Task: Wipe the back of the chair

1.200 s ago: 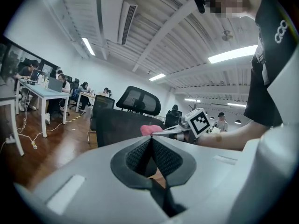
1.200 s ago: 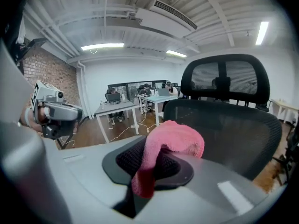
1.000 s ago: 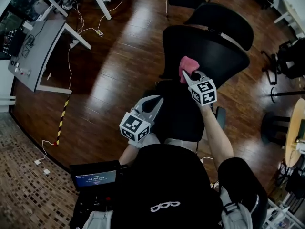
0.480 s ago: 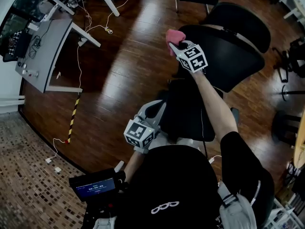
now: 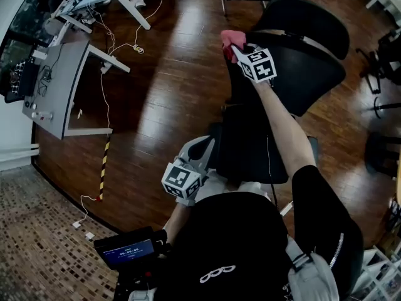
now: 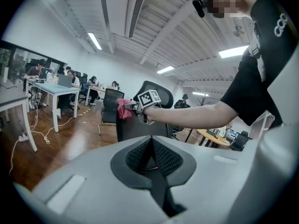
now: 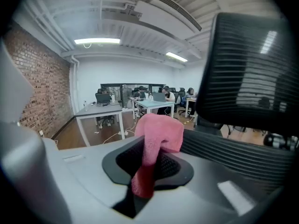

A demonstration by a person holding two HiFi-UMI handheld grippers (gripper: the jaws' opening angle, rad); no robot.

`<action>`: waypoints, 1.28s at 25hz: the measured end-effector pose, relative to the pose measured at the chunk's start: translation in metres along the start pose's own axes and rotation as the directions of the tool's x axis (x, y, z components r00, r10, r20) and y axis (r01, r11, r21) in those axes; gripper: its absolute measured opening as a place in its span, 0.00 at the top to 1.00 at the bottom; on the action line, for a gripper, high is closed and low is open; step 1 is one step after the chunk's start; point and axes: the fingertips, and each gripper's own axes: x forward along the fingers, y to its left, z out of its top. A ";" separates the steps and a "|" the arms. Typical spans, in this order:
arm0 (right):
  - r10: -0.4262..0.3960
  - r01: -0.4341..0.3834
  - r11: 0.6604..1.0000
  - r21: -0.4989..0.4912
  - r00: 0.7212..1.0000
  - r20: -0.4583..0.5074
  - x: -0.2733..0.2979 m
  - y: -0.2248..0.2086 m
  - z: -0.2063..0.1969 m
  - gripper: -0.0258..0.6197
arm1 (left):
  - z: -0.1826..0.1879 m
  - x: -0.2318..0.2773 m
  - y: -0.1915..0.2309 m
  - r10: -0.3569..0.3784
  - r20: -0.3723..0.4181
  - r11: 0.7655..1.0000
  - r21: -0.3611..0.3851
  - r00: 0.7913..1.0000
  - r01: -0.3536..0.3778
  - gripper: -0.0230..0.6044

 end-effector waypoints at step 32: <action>-0.510 0.522 0.806 0.280 0.852 -0.120 -0.298 -0.287 -0.143 0.89 | -0.011 0.090 -0.112 -0.185 -0.074 0.980 0.054 0.980 0.189 0.98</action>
